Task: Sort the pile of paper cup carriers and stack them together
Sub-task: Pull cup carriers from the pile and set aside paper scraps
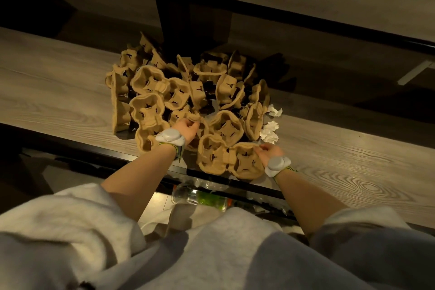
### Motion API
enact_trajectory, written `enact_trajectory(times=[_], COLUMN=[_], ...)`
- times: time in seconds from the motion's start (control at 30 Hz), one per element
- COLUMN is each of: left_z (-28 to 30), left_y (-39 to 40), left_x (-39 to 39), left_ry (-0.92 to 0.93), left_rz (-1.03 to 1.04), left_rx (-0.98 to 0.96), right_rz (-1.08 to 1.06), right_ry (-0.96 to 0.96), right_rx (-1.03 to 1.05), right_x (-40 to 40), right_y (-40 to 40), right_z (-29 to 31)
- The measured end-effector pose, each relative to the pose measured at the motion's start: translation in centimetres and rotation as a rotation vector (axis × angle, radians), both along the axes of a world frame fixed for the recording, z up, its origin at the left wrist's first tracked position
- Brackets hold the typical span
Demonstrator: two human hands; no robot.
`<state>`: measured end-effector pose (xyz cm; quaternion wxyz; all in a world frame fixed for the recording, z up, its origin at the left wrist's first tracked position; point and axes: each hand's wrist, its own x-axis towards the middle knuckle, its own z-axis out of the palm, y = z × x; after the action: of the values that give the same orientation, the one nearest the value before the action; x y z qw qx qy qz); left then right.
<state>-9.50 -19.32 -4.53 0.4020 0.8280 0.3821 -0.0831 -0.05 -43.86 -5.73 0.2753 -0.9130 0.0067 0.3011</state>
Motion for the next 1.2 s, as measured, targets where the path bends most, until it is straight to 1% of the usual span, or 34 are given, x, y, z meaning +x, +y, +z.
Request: enact_trajectory(times=[0.13,0.2,0.3,0.5,0.6,0.7,0.77,0.83,0.97,1.07,1.2], left_z=[1.0,1.0,1.1,1.2,1.5,1.6,1.6,1.9,2.8,3.6,3.7], left_y=[2.1,3.0,4.1,4.9,3.7,2.4,2.0,1.6,0.2,-2.1,-5.3], left_x=[0.7,1.0,1.4,1.6,1.4,1.3,1.5,2.3,4.5,6.9,9.4], left_ry=[0.031,0.058,0.062,0.073,0.035,0.054,0.054,0.02,-0.118,-0.165,-0.165], left_rz=[-0.02,-0.054,-0.097,-0.161,-0.212,-0.368,-0.427,-0.4,-0.333,-0.37,-0.391], left_rx=[0.036,0.043,0.073,0.099,0.128,0.2,0.203,0.165,0.027,0.032,0.075], right_rz=[-0.054,-0.085,-0.104,-0.08,-0.068,-0.086,-0.114,-0.162,-0.258,-0.311,-0.35], right_ry=[-0.068,-0.072,-0.075,-0.01,0.029,0.055,0.045,0.029,-0.033,-0.061,-0.079], right_rx=[-0.113,-0.139,-0.116,-0.06,-0.058,-0.046,-0.01,0.001,0.0,0.028,0.036], right_x=[0.2,0.2,0.3,0.5,1.0,1.3,1.5,1.8,2.9,3.6,4.1], right_y=[0.9,1.1,1.3,2.1,2.1,2.1,2.2,2.4,2.7,2.4,1.5], right_z=[-0.2,0.0,-0.1,0.0,0.0,0.0,-0.2,-0.3,0.1,0.7,0.6])
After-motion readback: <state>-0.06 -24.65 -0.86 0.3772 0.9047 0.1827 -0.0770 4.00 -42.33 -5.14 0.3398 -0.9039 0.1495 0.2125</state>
